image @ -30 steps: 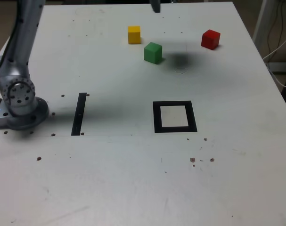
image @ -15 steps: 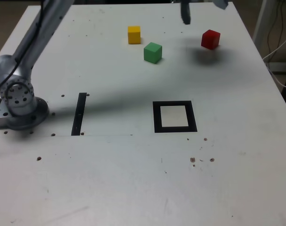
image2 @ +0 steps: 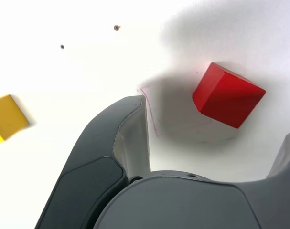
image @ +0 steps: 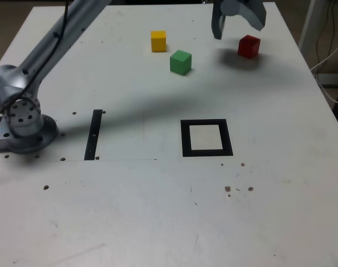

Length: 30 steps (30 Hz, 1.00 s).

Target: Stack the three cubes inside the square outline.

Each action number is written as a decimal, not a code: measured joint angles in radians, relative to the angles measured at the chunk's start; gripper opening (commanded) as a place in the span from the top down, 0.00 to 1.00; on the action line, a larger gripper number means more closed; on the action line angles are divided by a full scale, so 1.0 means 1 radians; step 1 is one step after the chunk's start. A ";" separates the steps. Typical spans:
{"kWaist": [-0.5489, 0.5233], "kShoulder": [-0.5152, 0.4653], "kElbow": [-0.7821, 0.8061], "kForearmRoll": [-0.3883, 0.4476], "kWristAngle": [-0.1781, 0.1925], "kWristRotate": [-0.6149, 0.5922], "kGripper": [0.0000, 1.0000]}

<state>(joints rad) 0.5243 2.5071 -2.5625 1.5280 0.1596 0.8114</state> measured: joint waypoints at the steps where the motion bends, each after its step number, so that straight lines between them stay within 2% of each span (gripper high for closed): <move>1: 0.000 0.002 -0.005 0.001 0.006 0.014 0.02; 6: -0.002 0.028 -0.052 0.003 0.027 0.085 0.02; 17: -0.040 0.133 -0.204 0.055 0.029 0.126 0.03; 30: -0.043 0.170 -0.217 0.059 0.044 0.126 0.12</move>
<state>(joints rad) 0.4811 2.6768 -2.7791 1.5871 0.2039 0.9378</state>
